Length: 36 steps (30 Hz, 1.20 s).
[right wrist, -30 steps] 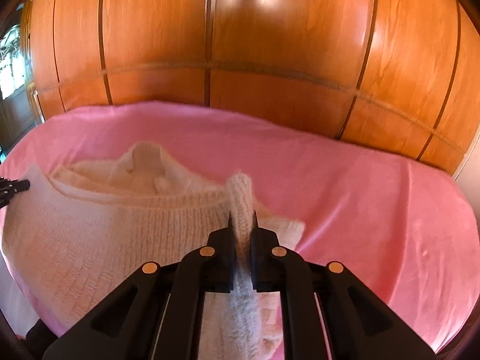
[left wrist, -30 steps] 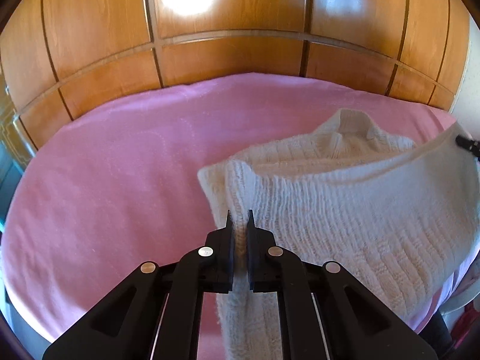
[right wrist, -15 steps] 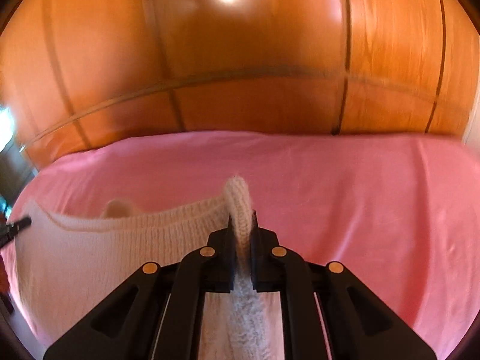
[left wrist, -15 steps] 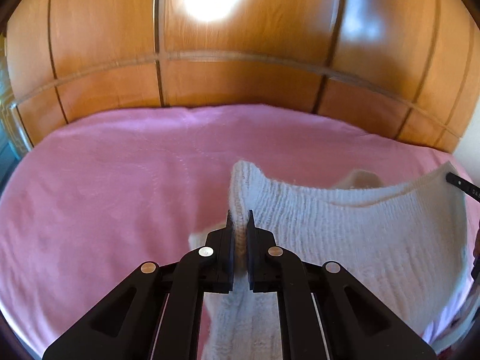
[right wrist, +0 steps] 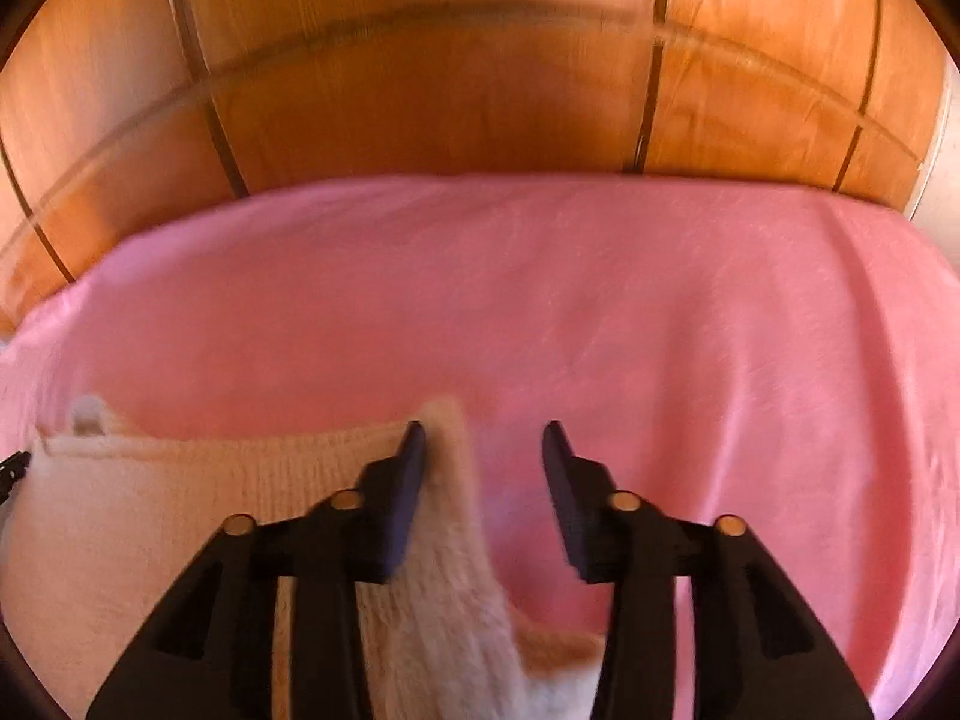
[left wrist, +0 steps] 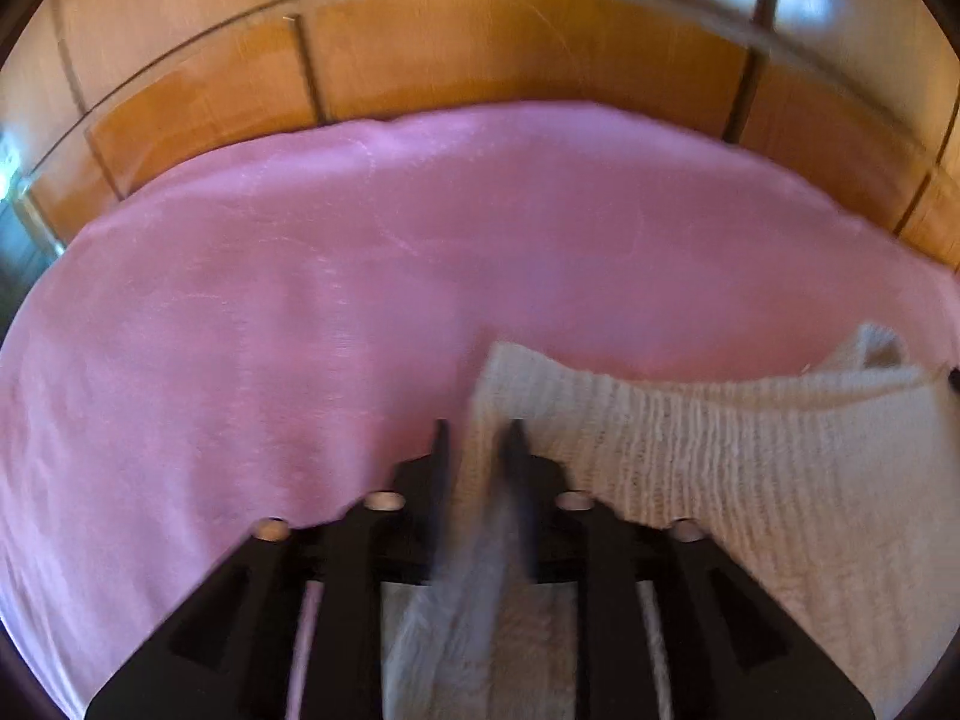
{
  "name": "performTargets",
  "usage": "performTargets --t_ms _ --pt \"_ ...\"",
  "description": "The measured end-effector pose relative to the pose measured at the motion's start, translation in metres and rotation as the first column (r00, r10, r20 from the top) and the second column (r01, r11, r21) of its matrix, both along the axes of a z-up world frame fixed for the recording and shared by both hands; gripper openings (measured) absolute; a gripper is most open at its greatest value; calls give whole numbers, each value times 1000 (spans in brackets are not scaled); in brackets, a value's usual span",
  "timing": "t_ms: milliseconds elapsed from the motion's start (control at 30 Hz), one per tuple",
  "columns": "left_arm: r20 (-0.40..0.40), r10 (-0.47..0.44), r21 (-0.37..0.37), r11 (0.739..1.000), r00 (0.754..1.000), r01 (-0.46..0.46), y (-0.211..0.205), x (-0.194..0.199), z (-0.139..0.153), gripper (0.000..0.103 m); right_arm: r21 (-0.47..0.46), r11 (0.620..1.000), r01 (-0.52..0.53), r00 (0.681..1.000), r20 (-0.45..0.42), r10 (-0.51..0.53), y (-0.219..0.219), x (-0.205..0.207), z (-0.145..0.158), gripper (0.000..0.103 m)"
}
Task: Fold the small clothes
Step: 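Lay the sweater back flat on the bed and open both grippers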
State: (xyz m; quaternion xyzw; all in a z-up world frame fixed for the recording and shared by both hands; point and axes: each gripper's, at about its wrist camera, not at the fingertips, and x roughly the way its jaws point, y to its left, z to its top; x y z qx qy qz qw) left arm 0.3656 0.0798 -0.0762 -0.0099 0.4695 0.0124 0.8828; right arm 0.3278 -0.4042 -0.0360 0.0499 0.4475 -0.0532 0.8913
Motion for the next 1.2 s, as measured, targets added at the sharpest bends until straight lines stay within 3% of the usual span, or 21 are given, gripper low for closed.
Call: performTargets --t_ms 133,233,333,367,433,500,533,567,633,733,833,1000,1133,1200 --pt "69 45 -91 995 997 -39 25 -41 27 30 44 997 -64 995 80 60 13 -31 33 56" --pt "140 4 -166 986 990 19 32 -85 45 30 124 975 -186 978 118 171 38 -63 51 61" --pt "190 -90 -176 977 978 124 25 -128 51 30 173 943 -285 956 127 265 68 -92 51 67" --pt "195 -115 -163 976 974 148 21 -139 49 30 185 930 -317 946 129 297 81 -104 48 74" --pt "137 -138 -83 985 981 151 14 -153 31 30 158 920 -359 932 111 344 104 -120 37 81" --pt "36 -103 -44 993 994 105 15 -154 0 30 136 929 -343 939 58 339 116 -127 19 81" --pt "35 -77 -24 997 996 77 20 -155 -13 45 132 937 -325 945 17 325 117 -127 6 81" --pt "46 -54 -31 998 998 55 25 -158 -18 50 103 943 -318 948 6 319 117 -128 -8 81" --pt "26 23 -137 990 999 -19 37 -157 -15 51 42 944 -328 944 63 325 115 -133 -15 82" --pt "58 73 -156 986 996 -64 35 -164 4 51 50 952 -302 953 57 299 113 -133 -4 84" --pt "161 7 -155 988 987 19 11 -179 29 51 65 962 -266 962 87 260 97 -146 10 84" --pt "221 -141 -150 973 965 176 -50 -173 44 51 125 980 -157 985 94 146 51 -171 18 84" --pt "175 -236 -135 956 956 260 -101 -160 31 51 142 987 -73 997 36 69 23 -194 6 84" --pt "53 -242 -68 967 969 245 -129 -145 3 51 154 988 -26 999 -42 33 10 -198 -11 85"
